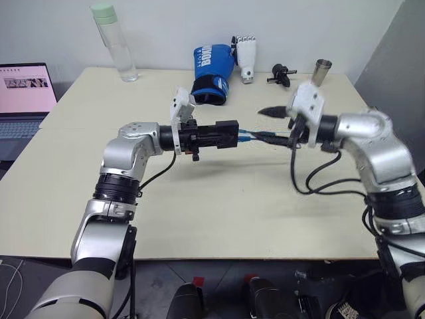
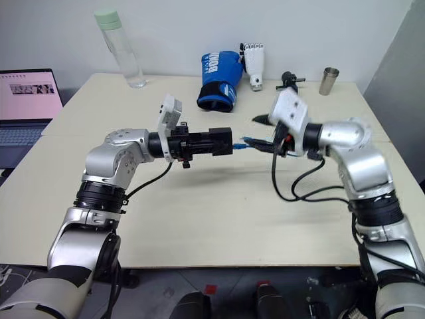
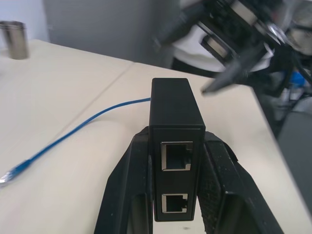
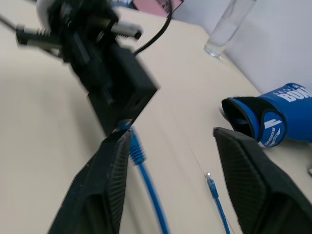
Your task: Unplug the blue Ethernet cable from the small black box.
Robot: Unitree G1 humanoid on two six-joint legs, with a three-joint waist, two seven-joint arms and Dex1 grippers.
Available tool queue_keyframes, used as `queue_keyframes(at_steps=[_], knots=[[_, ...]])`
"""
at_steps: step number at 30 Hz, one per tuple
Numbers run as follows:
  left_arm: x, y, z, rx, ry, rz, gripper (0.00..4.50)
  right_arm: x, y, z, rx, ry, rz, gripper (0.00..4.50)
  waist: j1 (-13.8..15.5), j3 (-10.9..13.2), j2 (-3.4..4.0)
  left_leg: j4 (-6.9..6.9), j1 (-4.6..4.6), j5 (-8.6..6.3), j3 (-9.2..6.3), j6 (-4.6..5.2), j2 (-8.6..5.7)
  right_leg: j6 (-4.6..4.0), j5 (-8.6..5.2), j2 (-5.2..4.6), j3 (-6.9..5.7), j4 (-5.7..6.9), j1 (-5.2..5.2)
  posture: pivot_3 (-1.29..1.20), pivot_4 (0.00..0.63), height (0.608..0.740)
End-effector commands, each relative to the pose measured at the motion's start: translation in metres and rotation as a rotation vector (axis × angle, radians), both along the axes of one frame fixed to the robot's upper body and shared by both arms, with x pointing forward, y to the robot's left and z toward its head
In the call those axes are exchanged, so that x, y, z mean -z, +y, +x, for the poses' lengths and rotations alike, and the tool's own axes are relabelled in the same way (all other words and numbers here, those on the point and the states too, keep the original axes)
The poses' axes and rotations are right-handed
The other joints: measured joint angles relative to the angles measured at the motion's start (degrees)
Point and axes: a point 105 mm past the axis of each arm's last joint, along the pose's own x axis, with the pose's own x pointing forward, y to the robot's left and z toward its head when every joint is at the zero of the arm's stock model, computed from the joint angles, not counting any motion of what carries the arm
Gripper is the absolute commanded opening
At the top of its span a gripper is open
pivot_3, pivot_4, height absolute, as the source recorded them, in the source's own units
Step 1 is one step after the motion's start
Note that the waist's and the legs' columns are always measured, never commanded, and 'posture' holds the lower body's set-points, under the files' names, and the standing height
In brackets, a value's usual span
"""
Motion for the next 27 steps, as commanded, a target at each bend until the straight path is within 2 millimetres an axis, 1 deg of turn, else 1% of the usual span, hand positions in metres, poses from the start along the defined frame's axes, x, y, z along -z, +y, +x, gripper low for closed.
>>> queue_keyframes(at_steps=[1, 2, 4, 8, 13, 27], knots=[[-0.025, 0.002, -0.011, 0.082, -0.033, -0.039, 0.80, -0.012, -0.010, -0.024, -0.110, 0.280, 0.036, 3.90, 0.1, 0.0, 0.05, -0.01, -0.02, 0.00, -0.07, 0.00, 0.00, -0.04, -0.02, 0.00, -0.08, 0.01, -0.01, 0.00, 0.150, 0.740], [-0.028, 0.002, -0.013, 0.095, -0.027, -0.052, 0.80, -0.011, -0.011, -0.027, -0.130, 0.325, 0.032, 4.15, 0.2, 0.1, 0.10, 0.00, -0.06, 0.00, -0.14, 0.01, 0.00, -0.09, -0.05, 0.00, -0.14, 0.03, -0.01, 0.00, 0.150, 0.740], [-0.033, 0.002, -0.014, 0.109, -0.020, -0.071, 0.80, -0.009, -0.011, -0.029, -0.140, 0.394, 0.048, 4.45, 0.1, 0.1, 0.11, 0.01, -0.17, 0.00, -0.29, 0.01, -0.01, -0.12, -0.07, 0.00, -0.28, 0.02, -0.05, 0.00, 0.150, 0.740], [-0.038, 0.001, -0.017, 0.139, -0.016, -0.090, 0.80, -0.010, -0.004, -0.023, -0.130, 0.444, 0.099, 4.45, 0.0, 0.1, 0.11, 0.01, -0.19, -0.01, -0.36, 0.02, -0.01, -0.12, -0.08, 0.03, -0.31, 0.05, -0.05, 0.00, 0.150, 0.740], [-0.041, -0.003, -0.020, 0.174, -0.019, -0.085, 0.80, -0.007, 0.014, -0.013, -0.138, 0.436, 0.133, 4.45, -0.1, 0.1, 0.12, 0.01, -0.22, -0.01, -0.39, 0.02, -0.01, -0.13, -0.09, 0.05, -0.33, 0.10, -0.09, 0.00, 0.150, 0.740], [-0.044, -0.005, -0.021, 0.191, -0.033, -0.077, 0.80, -0.002, 0.028, -0.011, -0.191, 0.458, 0.138, 4.45, 0.0, 0.1, 0.14, 0.07, -0.38, 0.00, -0.49, 0.01, -0.01, -0.14, -0.09, 0.04, -0.44, 0.13, -0.20, 0.00, 0.150, 0.740]])
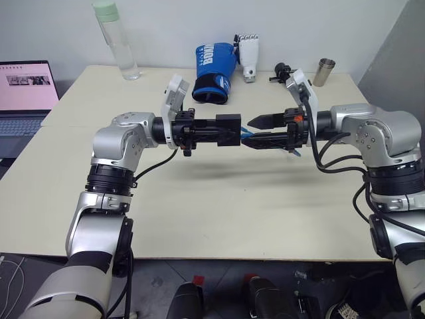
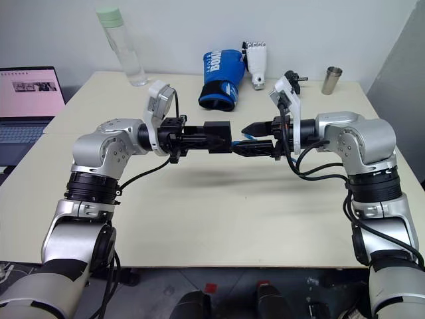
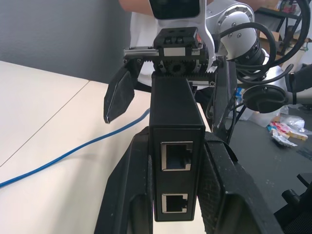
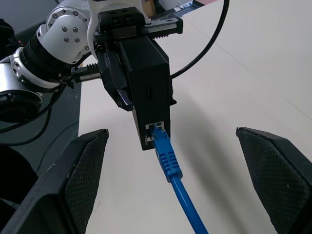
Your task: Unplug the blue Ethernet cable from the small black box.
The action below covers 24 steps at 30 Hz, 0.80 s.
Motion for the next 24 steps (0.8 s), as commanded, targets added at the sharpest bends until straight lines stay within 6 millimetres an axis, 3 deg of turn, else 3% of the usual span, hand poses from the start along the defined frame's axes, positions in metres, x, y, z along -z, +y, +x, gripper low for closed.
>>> queue_keyframes(at_steps=[1, 20, 24], knots=[[-0.018, -0.003, -0.005, 0.025, -0.073, -0.017, 0.80, -0.012, 0.004, -0.003, -0.033, -0.050, 0.011, 4.45, 0.0, 0.0, 0.00, 0.00, 0.00, 0.00, 0.00, 0.00, 0.00, 0.00, 0.00, 0.00, 0.00, 0.00, -0.01, 0.00, 0.150, 0.740], [-0.020, -0.006, -0.004, 0.030, -0.080, -0.018, 0.80, -0.006, -0.003, -0.001, -0.051, -0.037, -0.017, 0.45, 0.0, 0.0, 0.00, 0.00, 0.00, 0.00, 0.00, 0.00, 0.00, 0.00, 0.00, 0.00, -0.01, 0.00, 0.00, 0.00, 0.150, 0.740], [-0.017, -0.006, -0.005, 0.035, -0.077, -0.012, 0.80, -0.007, -0.006, 0.001, -0.049, -0.034, -0.022, 0.04, 0.0, 0.0, 0.01, 0.00, -0.01, 0.00, 0.00, 0.00, 0.00, 0.00, 0.00, 0.00, -0.01, -0.01, -0.01, 0.00, 0.150, 0.740]])
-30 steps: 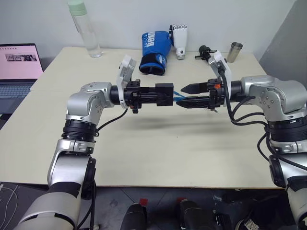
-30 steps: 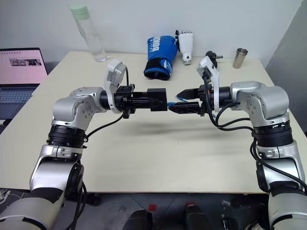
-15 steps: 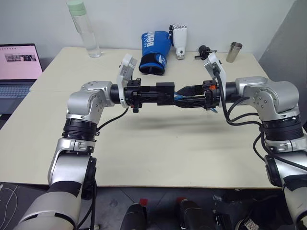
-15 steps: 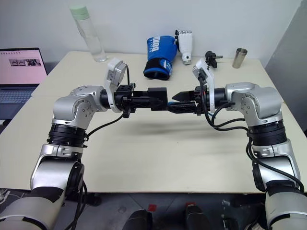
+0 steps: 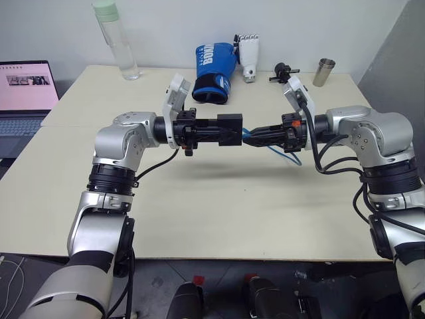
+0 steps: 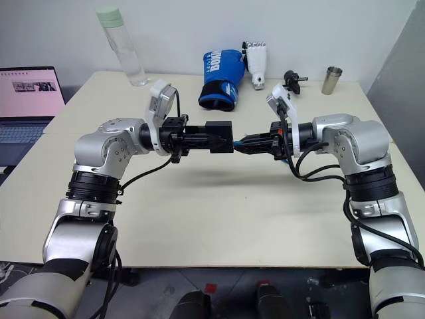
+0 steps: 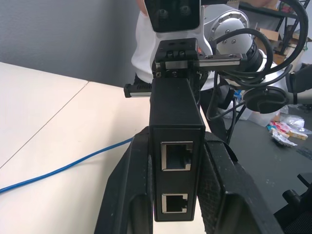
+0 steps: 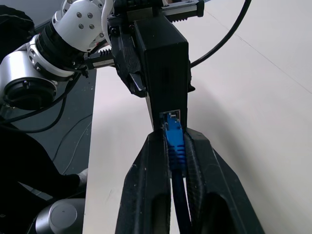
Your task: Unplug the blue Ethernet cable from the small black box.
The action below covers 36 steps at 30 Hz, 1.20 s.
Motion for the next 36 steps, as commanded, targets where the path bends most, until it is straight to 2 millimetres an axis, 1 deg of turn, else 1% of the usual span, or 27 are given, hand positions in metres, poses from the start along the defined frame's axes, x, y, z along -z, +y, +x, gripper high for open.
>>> queue_keyframes(at_steps=[1, 5, 7, 10, 12, 14, 18, 20, 24, 28, 30, 32, 34, 36], knots=[[-0.016, -0.004, -0.005, 0.032, -0.072, -0.012, 0.80, -0.015, -0.006, 0.002, 0.011, -0.054, -0.002, 0.03, 0.0, 0.0, 0.00, 0.00, 0.00, 0.00, 0.00, 0.00, 0.00, 0.00, 0.00, 0.00, 0.00, 0.00, 0.00, 0.00, 0.150, 0.740], [-0.016, -0.004, -0.005, 0.029, -0.073, -0.009, 0.80, -0.013, -0.012, 0.003, 0.021, -0.049, -0.023, 0.03, 0.0, 0.0, 0.00, 0.00, 0.00, 0.00, 0.00, 0.00, 0.00, 0.00, 0.00, 0.00, 0.00, 0.00, 0.00, 0.00, 0.150, 0.740], [-0.016, -0.003, -0.005, 0.026, -0.074, -0.007, 0.80, -0.012, -0.019, 0.003, 0.042, -0.050, -0.035, 0.03, 0.0, 0.0, 0.00, 0.00, 0.00, 0.00, 0.00, 0.00, 0.00, 0.00, 0.00, 0.00, 0.00, -0.01, 0.00, 0.00, 0.150, 0.740], [-0.016, 0.001, -0.005, 0.018, -0.077, -0.002, 0.80, -0.012, -0.037, 0.002, 0.082, -0.052, -0.055, 0.03, 0.1, 0.0, 0.01, 0.00, -0.01, 0.00, 0.00, 0.00, 0.00, 0.00, 0.00, 0.00, 0.00, -0.01, 0.00, 0.00, 0.150, 0.740], [-0.015, 0.003, -0.005, 0.014, -0.077, 0.002, 0.80, -0.008, -0.051, 0.000, 0.109, -0.045, -0.076, 0.03, 0.1, 0.0, 0.01, 0.00, -0.02, 0.00, -0.01, 0.00, 0.00, 0.00, 0.00, 0.00, -0.01, -0.03, 0.00, 0.00, 0.150, 0.740], [-0.014, 0.005, -0.006, 0.012, -0.077, 0.009, 0.80, -0.001, -0.060, -0.001, 0.131, -0.031, -0.096, 0.03, 0.1, 0.0, 0.01, 0.00, -0.04, 0.00, -0.03, 0.00, 0.00, 0.00, 0.00, 0.00, -0.02, -0.06, 0.01, 0.00, 0.150, 0.740], [-0.013, 0.007, -0.007, 0.010, -0.078, 0.021, 0.80, 0.007, -0.066, -0.001, 0.151, -0.019, -0.110, 0.03, -0.1, 0.0, 0.03, 0.00, -0.05, 0.00, 0.01, 0.00, -0.01, 0.00, 0.00, 0.00, 0.02, -0.07, -0.01, 0.00, 0.150, 0.740], [-0.013, 0.007, -0.006, 0.008, -0.080, 0.023, 0.80, 0.009, -0.068, -0.001, 0.161, -0.015, -0.110, 0.03, -0.4, 0.1, 0.16, 0.00, -0.02, 0.00, 0.01, 0.01, 0.00, 0.01, 0.00, 0.01, 0.06, -0.03, -0.01, 0.00, 0.150, 0.740], [-0.016, 0.007, -0.006, 0.006, -0.086, 0.023, 0.80, 0.013, -0.068, 0.002, 0.200, -0.030, -0.106, 0.03, -0.3, 0.1, 0.19, 0.00, -0.03, 0.00, -0.01, 0.00, 0.00, 0.01, -0.01, 0.02, 0.03, -0.03, -0.03, 0.00, 0.150, 0.740], [-0.016, 0.008, -0.006, 0.002, -0.092, 0.024, 0.80, 0.042, -0.060, 0.016, 0.339, -0.202, -0.218, 0.03, -0.1, 0.1, 0.19, 0.01, -0.08, 0.00, -0.02, 0.00, 0.01, 0.01, -0.01, 0.02, 0.01, -0.07, -0.02, 0.00, 0.150, 0.740], [-0.016, 0.008, -0.006, -0.001, -0.091, 0.023, 0.80, 0.062, -0.055, 0.017, 0.372, -0.266, -0.266, 0.03, -0.1, 0.1, 0.19, 0.00, -0.09, 0.00, -0.04, 0.00, 0.01, 0.01, -0.01, 0.02, -0.01, -0.06, -0.03, 0.00, 0.150, 0.740], [-0.015, 0.008, -0.006, -0.004, -0.091, 0.024, 0.80, 0.101, -0.052, 0.009, 0.367, -0.299, -0.346, 0.03, 0.0, 0.1, 0.20, 0.01, -0.13, 0.00, -0.04, 0.00, 0.01, 0.02, -0.01, 0.02, 0.00, -0.05, -0.05, 0.00, 0.150, 0.740], [-0.015, 0.008, -0.005, -0.007, -0.092, 0.026, 0.80, 0.128, -0.053, 0.003, 0.363, -0.322, -0.402, 0.03, 0.2, 0.1, 0.17, 0.05, -0.19, 0.00, -0.10, -0.01, -0.01, 0.03, -0.02, 0.01, -0.07, -0.07, -0.07, 0.00, 0.150, 0.740], [-0.015, 0.008, -0.004, -0.010, -0.091, 0.026, 0.80, 0.145, -0.057, 0.001, 0.393, -0.331, -0.419, 0.03, 0.2, 0.1, 0.18, 0.08, -0.33, 0.01, -0.12, -0.02, -0.04, 0.03, -0.02, -0.03, -0.09, -0.07, -0.15, 0.00, 0.150, 0.740]])
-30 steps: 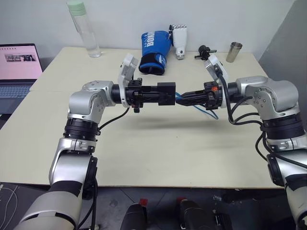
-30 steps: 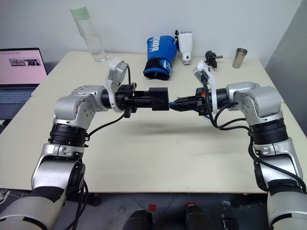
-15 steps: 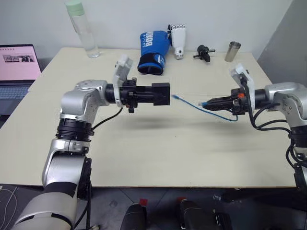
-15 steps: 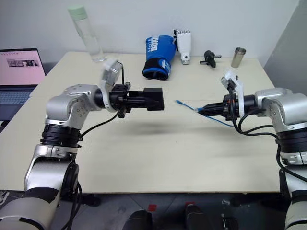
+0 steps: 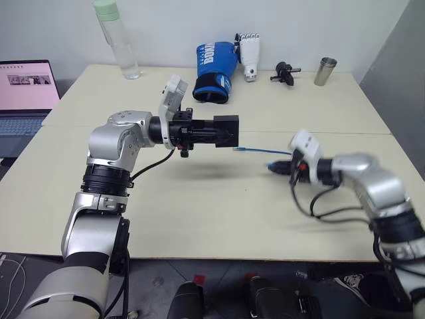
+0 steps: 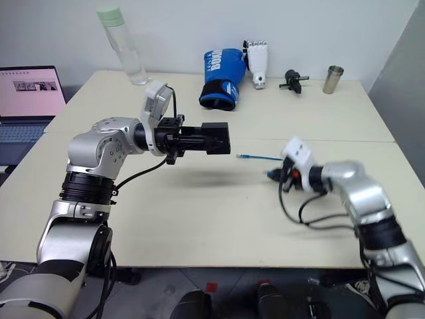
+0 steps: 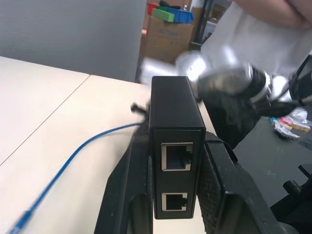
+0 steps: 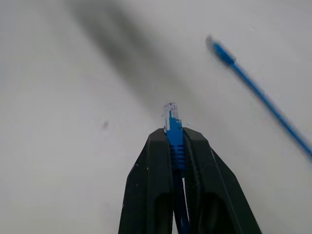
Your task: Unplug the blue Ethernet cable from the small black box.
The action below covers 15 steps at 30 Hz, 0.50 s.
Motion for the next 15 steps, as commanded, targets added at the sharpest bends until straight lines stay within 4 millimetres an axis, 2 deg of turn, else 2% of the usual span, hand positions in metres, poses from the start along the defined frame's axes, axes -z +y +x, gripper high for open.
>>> queue_keyframes(at_steps=[1, 2, 4, 5, 6, 9, 14, 15], knots=[[-0.014, -0.001, -0.003, 0.008, -0.070, -0.005, 0.80, 0.009, -0.004, 0.000, 0.016, -0.136, -0.062, 0.03, -0.1, 0.0, 0.00, 0.03, -0.01, 0.00, 0.02, 0.00, -0.01, 0.00, 0.00, -0.02, 0.02, 0.02, -0.01, 0.00, 0.150, 0.740], [-0.014, -0.002, -0.003, 0.009, -0.068, -0.005, 0.80, 0.011, -0.006, 0.000, 0.033, -0.143, -0.058, 0.03, -0.1, 0.0, 0.00, 0.07, 0.01, 0.00, 0.05, -0.01, -0.01, 0.00, 0.00, -0.02, 0.07, 0.06, 0.00, 0.00, 0.150, 0.740], [-0.014, -0.002, -0.003, 0.010, -0.068, -0.004, 0.80, 0.013, -0.011, 0.001, 0.058, -0.161, -0.058, 0.73, -0.2, 0.0, 0.00, 0.08, 0.10, 0.01, 0.06, -0.01, -0.04, 0.02, 0.01, -0.02, 0.10, 0.12, 0.05, 0.00, 0.150, 0.740], [-0.014, -0.002, -0.002, 0.011, -0.068, -0.004, 0.80, 0.014, -0.013, 0.001, 0.064, -0.166, -0.059, 0.83, -0.2, 0.0, 0.00, 0.08, 0.12, 0.01, 0.04, -0.01, -0.04, 0.02, 0.01, -0.02, 0.09, 0.16, 0.05, 0.00, 0.150, 0.740], [-0.014, -0.002, -0.003, 0.012, -0.067, -0.004, 0.80, 0.014, -0.013, -0.001, 0.064, -0.153, -0.045, 1.22, -0.2, 0.0, 0.00, 0.08, 0.17, 0.01, 0.05, 0.00, -0.05, 0.02, 0.01, -0.02, 0.10, 0.22, 0.06, 0.00, 0.150, 0.740], [-0.014, -0.003, -0.002, 0.016, -0.066, -0.005, 0.80, 0.013, -0.011, -0.007, 0.051, -0.118, -0.002, 1.88, -0.1, 0.0, 0.00, 0.08, 0.18, 0.01, 0.02, 0.00, -0.05, 0.01, 0.00, -0.01, 0.07, 0.22, 0.08, 0.00, 0.150, 0.740], [-0.014, -0.004, -0.002, 0.018, -0.065, -0.007, 0.80, 0.004, -0.004, -0.013, 0.031, -0.094, 0.040, 3.09, -0.1, 0.0, 0.00, 0.08, 0.18, 0.01, 0.02, 0.00, -0.05, 0.01, 0.00, -0.01, 0.08, 0.18, 0.10, 0.00, 0.150, 0.740], [-0.014, -0.004, -0.002, 0.017, -0.065, -0.007, 0.80, -0.004, 0.000, -0.017, 0.010, -0.079, 0.069, 3.24, -0.2, 0.0, 0.00, 0.07, 0.19, 0.01, 0.01, 0.00, -0.05, 0.01, 0.00, -0.01, 0.08, 0.19, 0.10, 0.00, 0.150, 0.740]])
